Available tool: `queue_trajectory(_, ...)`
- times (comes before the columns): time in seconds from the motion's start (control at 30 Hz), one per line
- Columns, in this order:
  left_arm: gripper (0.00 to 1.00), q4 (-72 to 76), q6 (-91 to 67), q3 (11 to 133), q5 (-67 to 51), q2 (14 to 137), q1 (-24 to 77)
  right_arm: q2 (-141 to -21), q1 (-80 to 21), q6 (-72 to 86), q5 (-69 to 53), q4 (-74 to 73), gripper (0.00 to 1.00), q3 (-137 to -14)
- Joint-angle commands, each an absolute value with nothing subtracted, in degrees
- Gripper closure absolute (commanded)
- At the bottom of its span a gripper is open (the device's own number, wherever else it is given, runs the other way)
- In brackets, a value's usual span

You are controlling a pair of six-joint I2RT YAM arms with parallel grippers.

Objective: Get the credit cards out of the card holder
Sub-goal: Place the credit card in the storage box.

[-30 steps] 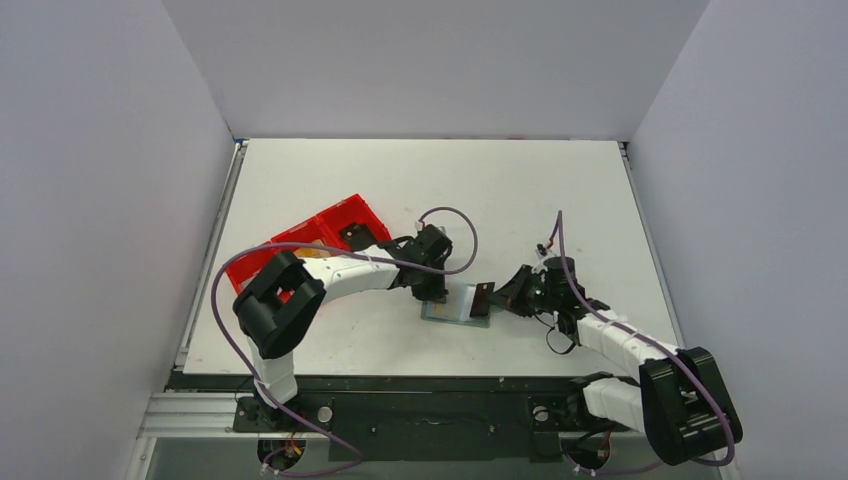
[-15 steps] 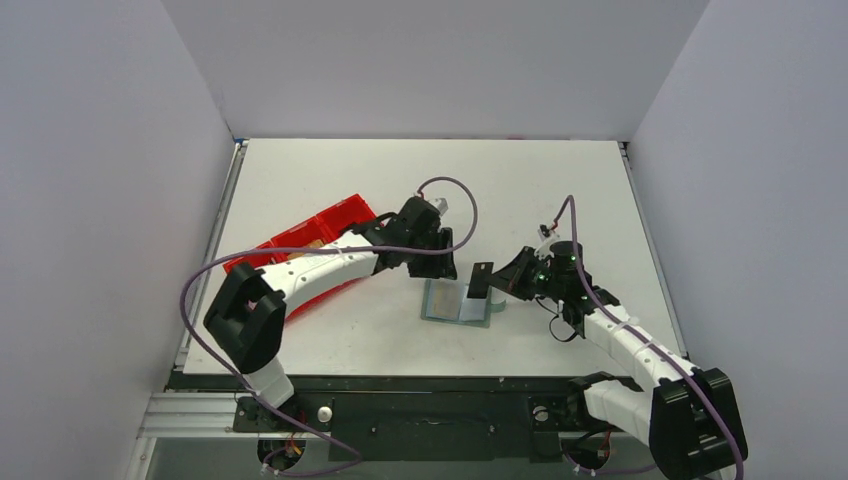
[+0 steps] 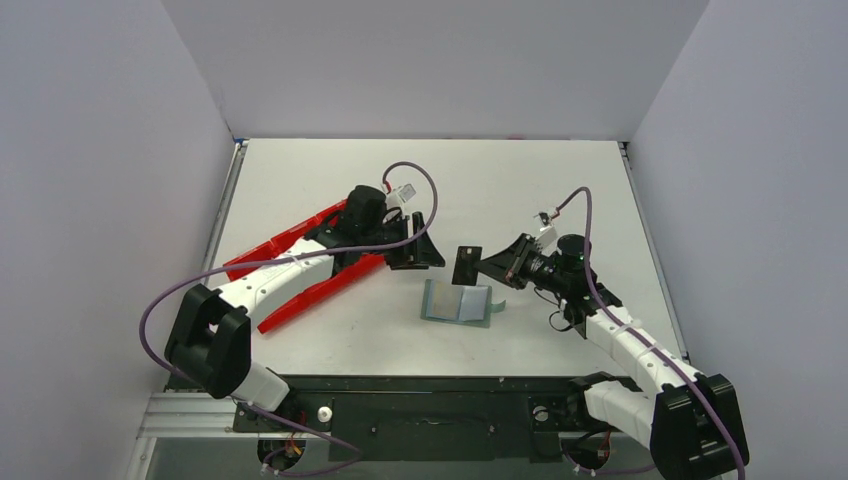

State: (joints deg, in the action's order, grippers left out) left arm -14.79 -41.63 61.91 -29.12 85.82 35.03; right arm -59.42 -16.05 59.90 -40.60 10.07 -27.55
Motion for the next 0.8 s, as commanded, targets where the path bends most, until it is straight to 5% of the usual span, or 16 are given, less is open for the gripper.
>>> queue_trajectory(0.0, 0.44, -6.1, -43.7, 60.1, -37.4, 83.2, 34.0, -58.2, -15.6, 65.9, -45.0, 21.2, 1.00, -29.4)
queue_trajectory(0.47, 0.44, 12.6, -55.1, 55.4, -45.9, 84.7, 34.0, -59.9, -18.5, 68.9, -45.9, 26.7, 1.00, -30.1)
queue_trajectory(0.77, 0.64, 14.4, -56.6, 55.0, -46.5, 85.7, 34.0, -61.5, -20.2, 68.4, -45.2, 26.9, 1.00, -30.7)
